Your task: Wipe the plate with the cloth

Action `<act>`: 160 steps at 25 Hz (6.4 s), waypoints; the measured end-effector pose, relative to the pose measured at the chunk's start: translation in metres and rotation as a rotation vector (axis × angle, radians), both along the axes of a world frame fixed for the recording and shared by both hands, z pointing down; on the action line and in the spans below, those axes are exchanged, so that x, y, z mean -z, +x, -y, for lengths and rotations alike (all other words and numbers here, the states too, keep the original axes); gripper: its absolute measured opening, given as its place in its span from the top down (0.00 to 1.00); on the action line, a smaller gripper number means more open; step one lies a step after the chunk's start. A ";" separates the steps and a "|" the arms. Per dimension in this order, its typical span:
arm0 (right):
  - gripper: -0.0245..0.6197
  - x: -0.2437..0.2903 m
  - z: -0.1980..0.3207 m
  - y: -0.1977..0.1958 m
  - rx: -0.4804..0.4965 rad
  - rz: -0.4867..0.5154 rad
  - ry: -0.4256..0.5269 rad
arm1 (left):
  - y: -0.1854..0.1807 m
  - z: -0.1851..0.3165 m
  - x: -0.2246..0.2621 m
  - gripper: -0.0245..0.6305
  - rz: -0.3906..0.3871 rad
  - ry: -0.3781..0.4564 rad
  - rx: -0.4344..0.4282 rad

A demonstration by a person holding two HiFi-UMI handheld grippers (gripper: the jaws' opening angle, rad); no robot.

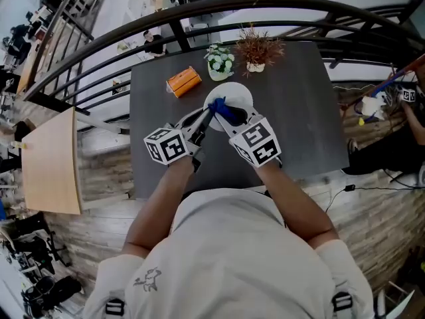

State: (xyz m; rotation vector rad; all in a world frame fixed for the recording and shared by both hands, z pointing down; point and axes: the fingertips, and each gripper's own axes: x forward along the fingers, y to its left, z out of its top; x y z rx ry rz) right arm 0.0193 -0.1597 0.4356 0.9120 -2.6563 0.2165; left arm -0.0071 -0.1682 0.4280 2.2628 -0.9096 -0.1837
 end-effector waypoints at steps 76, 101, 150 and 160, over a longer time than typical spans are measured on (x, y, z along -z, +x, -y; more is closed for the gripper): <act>0.85 -0.009 -0.030 -0.013 0.114 -0.068 -0.032 | -0.026 -0.008 0.024 0.93 -0.006 0.041 0.046; 0.85 0.096 0.006 0.025 0.088 -0.103 0.198 | -0.012 -0.026 0.041 0.94 1.059 0.845 -0.240; 0.85 0.125 -0.050 0.011 0.435 0.174 -0.226 | 0.030 -0.091 0.095 0.93 1.455 1.576 -0.557; 0.85 0.066 -0.005 0.052 0.282 0.063 -0.309 | 0.059 -0.120 0.099 0.93 1.391 1.681 -0.597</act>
